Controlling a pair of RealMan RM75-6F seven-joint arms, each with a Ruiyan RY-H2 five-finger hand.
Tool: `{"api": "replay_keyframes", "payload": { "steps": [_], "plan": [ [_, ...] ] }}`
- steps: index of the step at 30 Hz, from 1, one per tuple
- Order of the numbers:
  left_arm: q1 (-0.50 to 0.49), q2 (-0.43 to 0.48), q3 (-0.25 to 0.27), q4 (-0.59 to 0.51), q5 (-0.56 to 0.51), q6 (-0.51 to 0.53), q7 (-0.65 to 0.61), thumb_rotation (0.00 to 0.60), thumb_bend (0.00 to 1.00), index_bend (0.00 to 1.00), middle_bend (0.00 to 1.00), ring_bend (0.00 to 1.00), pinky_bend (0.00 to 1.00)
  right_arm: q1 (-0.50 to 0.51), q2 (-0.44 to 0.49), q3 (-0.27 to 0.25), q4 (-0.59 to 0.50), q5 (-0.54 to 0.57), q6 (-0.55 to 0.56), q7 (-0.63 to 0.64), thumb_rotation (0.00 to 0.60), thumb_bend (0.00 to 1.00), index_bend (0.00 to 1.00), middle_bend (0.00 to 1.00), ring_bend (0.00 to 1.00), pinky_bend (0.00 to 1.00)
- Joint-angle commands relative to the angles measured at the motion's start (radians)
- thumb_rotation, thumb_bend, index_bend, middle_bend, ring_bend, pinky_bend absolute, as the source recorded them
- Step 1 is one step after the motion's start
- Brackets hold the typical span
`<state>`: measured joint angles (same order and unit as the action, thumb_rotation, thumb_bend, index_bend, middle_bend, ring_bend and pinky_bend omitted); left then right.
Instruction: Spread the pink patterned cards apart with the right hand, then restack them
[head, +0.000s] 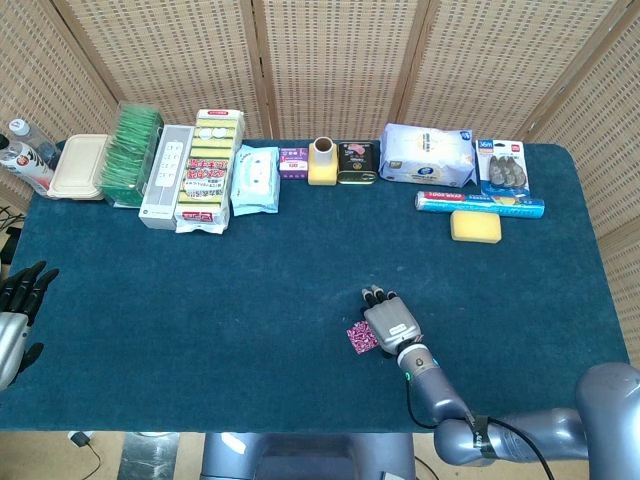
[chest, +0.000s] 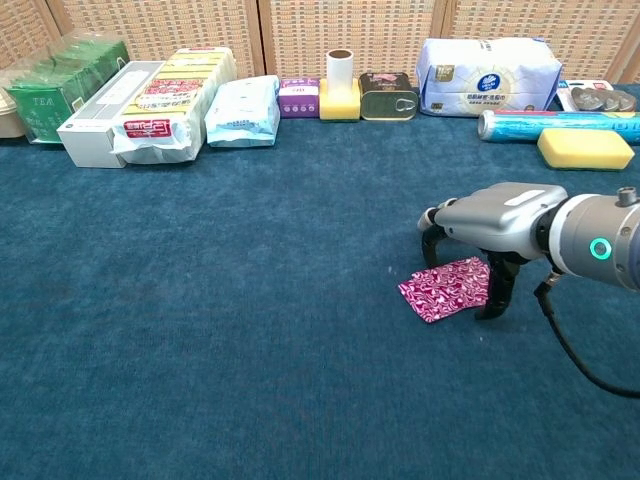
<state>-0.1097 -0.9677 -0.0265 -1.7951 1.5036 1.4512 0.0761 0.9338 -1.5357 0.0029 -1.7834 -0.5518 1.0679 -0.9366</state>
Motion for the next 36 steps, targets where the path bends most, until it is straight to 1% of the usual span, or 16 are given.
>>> {"api": "replay_keyframes", "payload": {
  "steps": [1,7,11,18,23,29,36],
  "plan": [
    [0.000,0.000,0.001,0.000,0.001,0.000,0.000,0.600,0.13,0.00,0.00,0.00,0.07,0.000,0.000,-0.012,0.003,-0.015,-0.003,0.001,0.600,0.26,0.28,0.06,0.01,0.20],
    [0.003,0.001,0.000,0.001,0.001,0.004,-0.005,0.600,0.13,0.00,0.00,0.00,0.07,-0.007,-0.009,-0.027,0.032,-0.072,-0.010,0.022,0.600,0.26,0.28,0.06,0.01,0.20],
    [0.002,0.002,0.000,0.002,0.001,0.003,-0.009,0.600,0.13,0.00,0.00,0.00,0.07,-0.012,-0.012,-0.038,0.048,-0.125,-0.033,0.050,0.600,0.26,0.28,0.06,0.01,0.20],
    [0.004,0.003,-0.001,0.003,0.001,0.007,-0.012,0.600,0.13,0.00,0.00,0.00,0.07,-0.018,-0.019,-0.046,0.060,-0.193,-0.054,0.082,0.600,0.27,0.35,0.07,0.01,0.20],
    [0.004,0.004,-0.002,0.004,0.000,0.007,-0.016,0.600,0.13,0.00,0.00,0.00,0.07,-0.022,-0.020,-0.044,0.060,-0.208,-0.056,0.093,0.600,0.27,0.35,0.07,0.01,0.20],
    [0.005,0.005,-0.002,0.006,0.001,0.008,-0.020,0.600,0.13,0.00,0.00,0.00,0.07,-0.023,0.000,-0.034,0.022,-0.212,-0.045,0.098,0.600,0.27,0.30,0.07,0.01,0.20],
    [0.005,0.004,-0.001,0.005,0.004,0.008,-0.017,0.600,0.13,0.00,0.00,0.00,0.07,-0.020,0.059,-0.016,-0.074,-0.205,-0.028,0.101,0.600,0.27,0.25,0.06,0.01,0.20]
  ]
}}
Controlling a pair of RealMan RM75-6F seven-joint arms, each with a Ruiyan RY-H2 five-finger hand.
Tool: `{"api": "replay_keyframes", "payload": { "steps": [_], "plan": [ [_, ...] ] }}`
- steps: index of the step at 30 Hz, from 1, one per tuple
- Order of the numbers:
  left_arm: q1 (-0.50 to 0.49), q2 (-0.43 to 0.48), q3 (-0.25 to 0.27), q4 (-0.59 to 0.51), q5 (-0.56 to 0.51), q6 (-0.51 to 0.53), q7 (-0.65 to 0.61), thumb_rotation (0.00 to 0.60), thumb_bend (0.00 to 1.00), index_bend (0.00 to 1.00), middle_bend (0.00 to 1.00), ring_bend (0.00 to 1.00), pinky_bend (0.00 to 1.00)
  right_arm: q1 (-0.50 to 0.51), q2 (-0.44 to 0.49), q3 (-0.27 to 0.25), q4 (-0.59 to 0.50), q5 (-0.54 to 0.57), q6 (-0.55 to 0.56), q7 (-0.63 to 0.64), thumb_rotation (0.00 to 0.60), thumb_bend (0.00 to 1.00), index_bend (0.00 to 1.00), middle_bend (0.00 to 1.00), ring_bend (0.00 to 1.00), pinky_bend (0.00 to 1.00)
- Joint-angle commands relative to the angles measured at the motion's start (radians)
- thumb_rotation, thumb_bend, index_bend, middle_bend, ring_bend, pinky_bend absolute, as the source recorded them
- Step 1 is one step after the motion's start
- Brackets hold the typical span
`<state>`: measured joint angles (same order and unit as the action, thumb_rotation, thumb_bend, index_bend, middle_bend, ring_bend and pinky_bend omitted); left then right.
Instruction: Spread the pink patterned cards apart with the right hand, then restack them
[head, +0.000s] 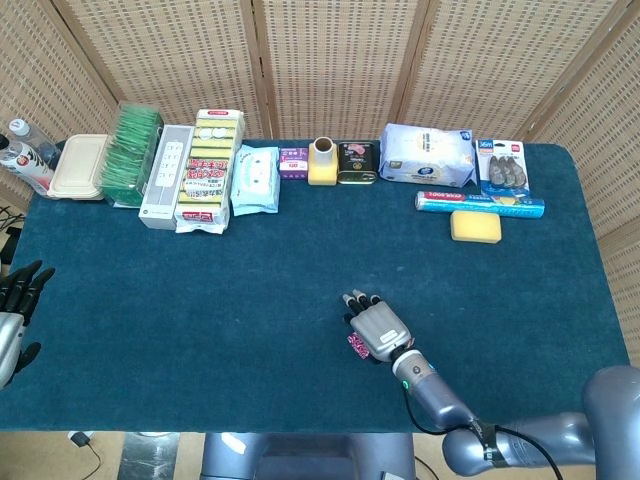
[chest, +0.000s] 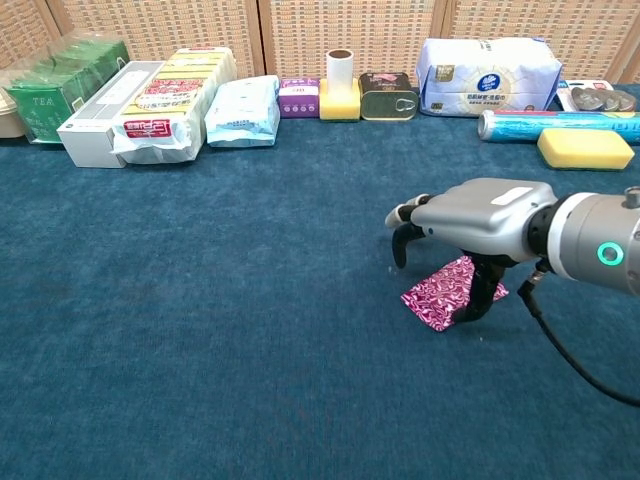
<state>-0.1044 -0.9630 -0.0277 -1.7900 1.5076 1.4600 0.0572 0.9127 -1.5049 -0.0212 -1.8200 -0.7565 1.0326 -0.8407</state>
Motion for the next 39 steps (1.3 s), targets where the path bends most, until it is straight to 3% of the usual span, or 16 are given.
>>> {"api": "replay_keyframes", "payload": {
  "steps": [1,6,11,15,18,21,25,29,33,39],
  "plan": [
    [0.000,-0.001,0.001,0.000,0.001,0.000,0.003,0.600,0.13,0.00,0.00,0.00,0.07,0.000,0.037,0.009,-0.047,-0.005,0.008,0.009,0.600,0.27,0.25,0.06,0.01,0.20],
    [0.000,-0.003,0.002,0.000,0.003,-0.001,0.009,0.600,0.13,0.00,0.00,0.00,0.07,-0.037,0.081,0.011,-0.047,-0.137,0.003,0.125,0.600,0.18,0.23,0.06,0.02,0.20],
    [0.000,-0.008,0.004,-0.001,0.008,-0.001,0.022,0.600,0.13,0.00,0.00,0.00,0.07,-0.106,0.114,-0.004,0.060,-0.392,0.041,0.323,0.600,0.08,0.20,0.06,0.02,0.19],
    [0.002,-0.010,0.006,-0.002,0.013,0.005,0.027,0.600,0.13,0.00,0.00,0.00,0.07,-0.140,0.129,-0.009,0.134,-0.520,0.075,0.463,0.600,0.04,0.20,0.06,0.02,0.18],
    [0.007,-0.012,0.007,-0.002,0.018,0.013,0.029,0.600,0.13,0.00,0.00,0.00,0.07,-0.193,0.151,-0.012,0.221,-0.654,0.174,0.617,0.600,0.04,0.20,0.06,0.02,0.16],
    [0.009,-0.013,0.008,0.000,0.020,0.018,0.030,0.600,0.13,0.00,0.00,0.00,0.07,-0.237,0.164,-0.024,0.283,-0.727,0.254,0.688,0.600,0.04,0.20,0.07,0.02,0.14],
    [0.012,-0.020,0.007,0.005,0.020,0.023,0.047,0.600,0.13,0.00,0.00,0.00,0.07,-0.323,0.191,-0.040,0.316,-0.749,0.348,0.734,0.600,0.01,0.20,0.07,0.01,0.12],
    [0.015,-0.029,0.010,0.014,0.023,0.029,0.073,0.600,0.13,0.00,0.00,0.00,0.07,-0.423,0.221,-0.036,0.291,-0.688,0.428,0.701,0.600,0.00,0.20,0.07,0.01,0.10],
    [0.020,-0.036,0.011,0.018,0.026,0.036,0.080,0.600,0.13,0.00,0.00,0.00,0.07,-0.482,0.256,-0.036,0.243,-0.636,0.457,0.634,0.600,0.00,0.20,0.07,0.00,0.08],
    [0.024,-0.043,0.010,0.021,0.031,0.048,0.087,0.600,0.13,0.00,0.00,0.00,0.07,-0.552,0.291,-0.044,0.203,-0.634,0.498,0.636,0.600,0.00,0.20,0.07,0.00,0.07]
  ]
}}
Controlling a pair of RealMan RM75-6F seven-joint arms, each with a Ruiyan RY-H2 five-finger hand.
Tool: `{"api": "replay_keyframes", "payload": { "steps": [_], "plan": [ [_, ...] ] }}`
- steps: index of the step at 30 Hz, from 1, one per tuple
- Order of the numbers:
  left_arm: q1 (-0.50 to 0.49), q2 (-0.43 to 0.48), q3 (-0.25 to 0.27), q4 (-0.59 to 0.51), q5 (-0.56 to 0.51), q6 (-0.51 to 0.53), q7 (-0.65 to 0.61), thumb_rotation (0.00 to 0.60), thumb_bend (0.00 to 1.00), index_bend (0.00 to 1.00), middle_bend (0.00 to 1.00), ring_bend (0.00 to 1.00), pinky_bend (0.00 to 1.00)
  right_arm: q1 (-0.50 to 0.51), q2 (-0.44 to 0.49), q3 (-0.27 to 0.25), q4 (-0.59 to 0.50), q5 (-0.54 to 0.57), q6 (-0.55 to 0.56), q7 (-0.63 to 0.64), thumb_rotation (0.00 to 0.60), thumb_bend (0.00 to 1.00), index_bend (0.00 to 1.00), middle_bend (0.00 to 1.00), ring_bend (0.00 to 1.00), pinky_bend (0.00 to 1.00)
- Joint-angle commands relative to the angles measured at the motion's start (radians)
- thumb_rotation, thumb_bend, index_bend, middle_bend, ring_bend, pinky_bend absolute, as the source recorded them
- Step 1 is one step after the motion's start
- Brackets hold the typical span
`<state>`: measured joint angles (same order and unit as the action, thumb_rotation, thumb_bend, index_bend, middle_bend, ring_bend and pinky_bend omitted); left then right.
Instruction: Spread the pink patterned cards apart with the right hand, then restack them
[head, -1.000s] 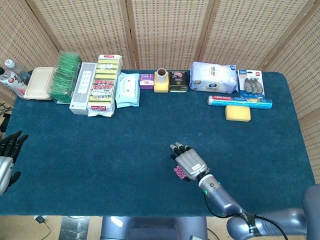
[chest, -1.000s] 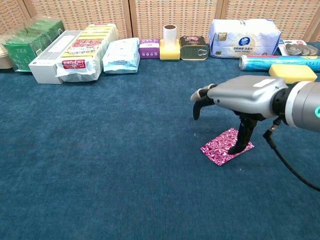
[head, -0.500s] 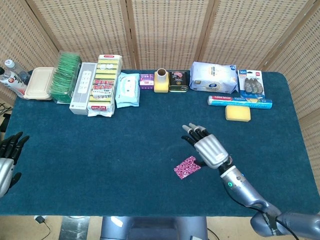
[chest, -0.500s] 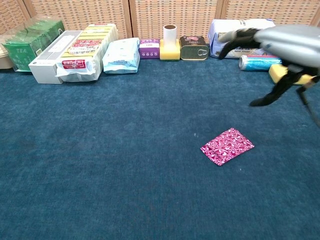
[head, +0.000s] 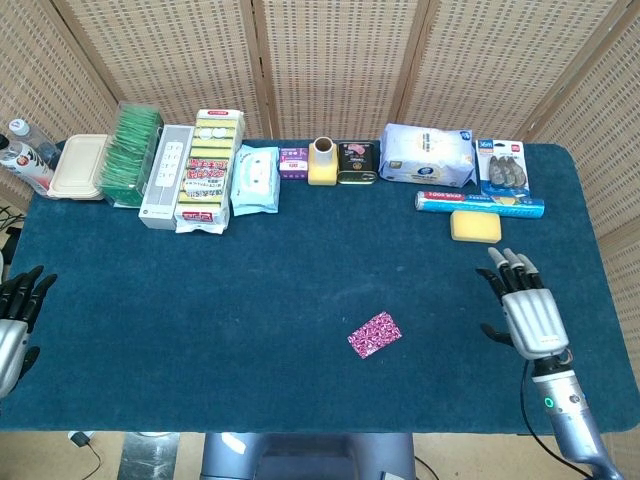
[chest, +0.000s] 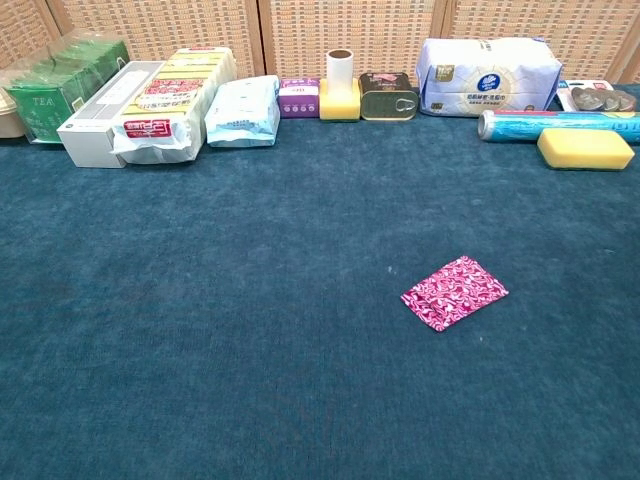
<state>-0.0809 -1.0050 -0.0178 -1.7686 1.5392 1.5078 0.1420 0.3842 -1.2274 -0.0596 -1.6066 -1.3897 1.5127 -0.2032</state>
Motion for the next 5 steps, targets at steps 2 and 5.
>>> {"api": "replay_keyframes", "payload": {
  "steps": [2,5],
  "plan": [
    [0.002,-0.004,0.000,-0.002,-0.003,0.001,0.008,0.600,0.13,0.00,0.00,0.00,0.07,-0.045,0.018,-0.014,-0.010,-0.018,0.034,0.003,0.600,0.00,0.20,0.07,0.00,0.07],
    [0.003,-0.009,-0.001,-0.004,-0.008,0.000,0.023,0.600,0.13,0.00,0.00,0.00,0.07,-0.074,0.022,-0.022,-0.016,-0.041,0.055,0.011,0.600,0.00,0.20,0.07,0.00,0.07]
  ]
}}
